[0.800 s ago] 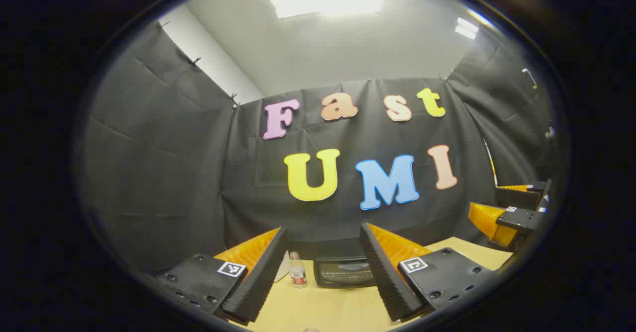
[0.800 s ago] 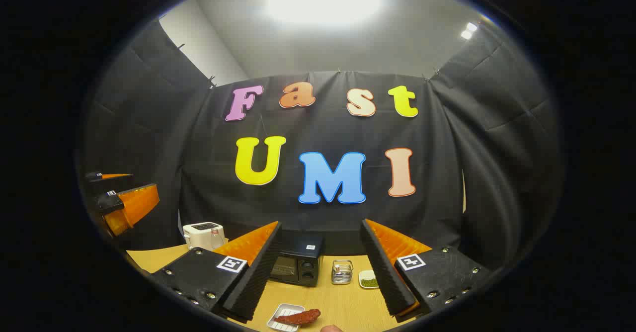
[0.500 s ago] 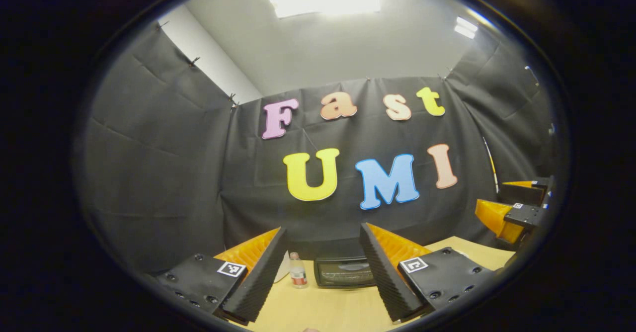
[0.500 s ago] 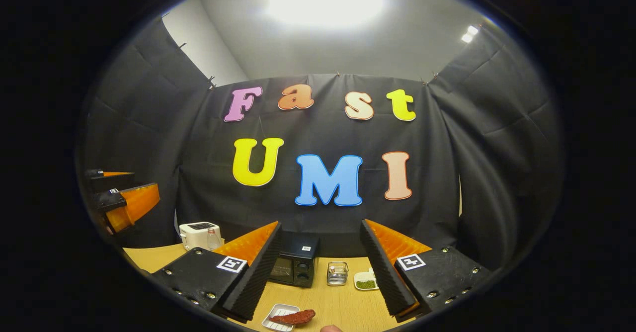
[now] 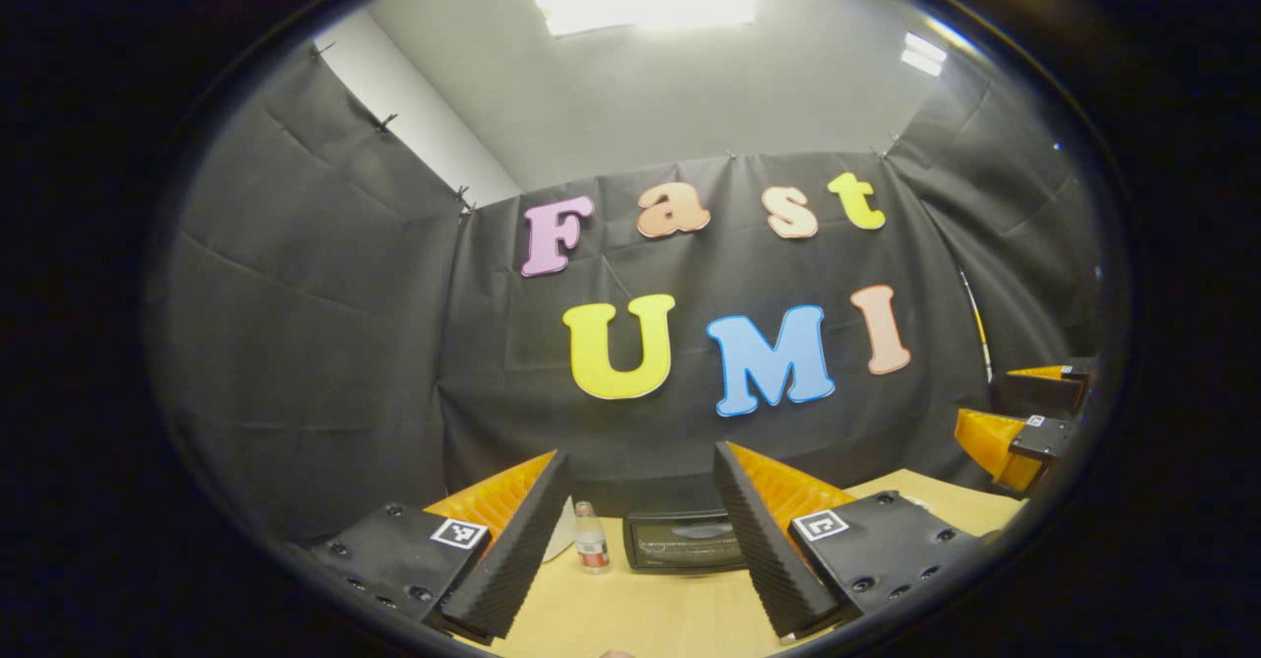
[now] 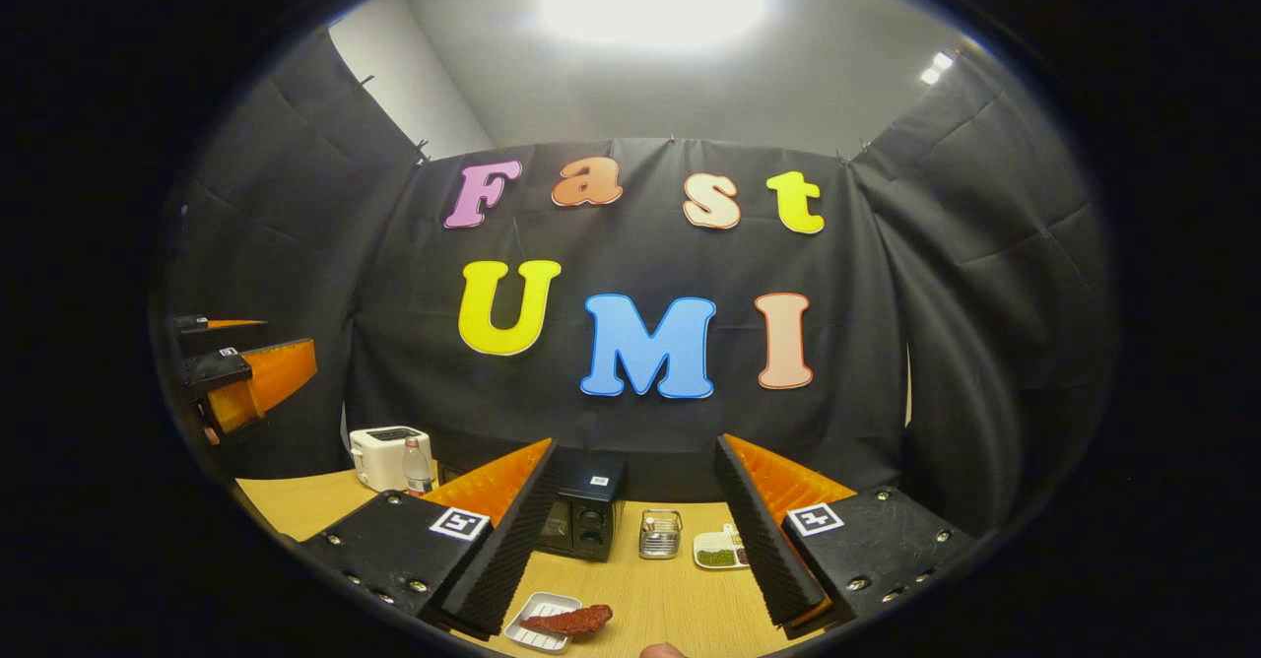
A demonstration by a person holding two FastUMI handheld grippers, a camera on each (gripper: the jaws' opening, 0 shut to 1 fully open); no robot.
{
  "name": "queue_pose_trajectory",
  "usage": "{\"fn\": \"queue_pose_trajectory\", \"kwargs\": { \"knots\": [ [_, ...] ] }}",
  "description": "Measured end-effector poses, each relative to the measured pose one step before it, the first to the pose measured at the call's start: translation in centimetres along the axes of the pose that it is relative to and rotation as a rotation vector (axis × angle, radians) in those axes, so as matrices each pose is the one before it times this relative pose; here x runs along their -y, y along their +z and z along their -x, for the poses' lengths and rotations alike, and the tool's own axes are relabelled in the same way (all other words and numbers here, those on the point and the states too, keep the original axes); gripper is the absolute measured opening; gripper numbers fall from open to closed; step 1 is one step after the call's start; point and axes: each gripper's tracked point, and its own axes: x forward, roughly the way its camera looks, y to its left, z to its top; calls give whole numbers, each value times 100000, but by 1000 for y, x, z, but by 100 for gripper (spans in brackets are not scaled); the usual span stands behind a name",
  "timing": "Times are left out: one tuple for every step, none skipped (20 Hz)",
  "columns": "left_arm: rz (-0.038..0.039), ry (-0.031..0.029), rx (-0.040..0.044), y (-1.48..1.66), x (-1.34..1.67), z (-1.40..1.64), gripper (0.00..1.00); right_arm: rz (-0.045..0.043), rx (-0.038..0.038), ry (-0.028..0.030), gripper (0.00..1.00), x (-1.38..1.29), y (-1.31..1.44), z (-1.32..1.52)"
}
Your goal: Open the electric oven with the left hand, put the food in, and close the electric oven.
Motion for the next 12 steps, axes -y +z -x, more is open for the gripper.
{"fn": "queue_pose_trajectory", "kwargs": {
  "knots": [
    [-259, 33, -390, -248, 20, -68, 100, -201, 229, -75, 94, 210, -45, 50],
    [73, -242, -385, -116, 238, -173, 100, 15, 453, -361, 94, 304, 30, 20],
    [280, -387, -549, -301, 361, -168, 100, -177, 300, -470, 94, 419, -80, -89],
    [340, -164, -478, -203, 391, -224, 100, -457, 170, -19, 94, 202, 27, 12],
    [486, -25, -644, -243, 192, -273, 100, -749, 151, -128, 94, 199, -60, -104],
    [593, 290, -549, -220, 294, -298, 100, -1060, 163, 385, 94, 198, -41, -11],
    [1158, 85, -468, -177, 276, -323, 100, -925, -67, 789, 94, -45, -133, -81],
    [1694, -463, -558, -374, 530, -377, 100, -613, -64, 753, 94, 116, -135, -27],
    [1133, 140, -491, -231, 306, -360, 100, -593, 374, 1145, 94, 83, -68, 51],
    [76, 811, -389, -185, 50, -540, 100, -448, 625, 1260, 94, -69, 62, -47],
    [-348, 489, -205, -297, 143, -614, 100, -172, 831, 1182, 94, 56, 61, -40],
    [-698, 241, 54, -115, 168, -626, 100, 90, 819, 882, 94, 61, 66, -110]
  ]
}}
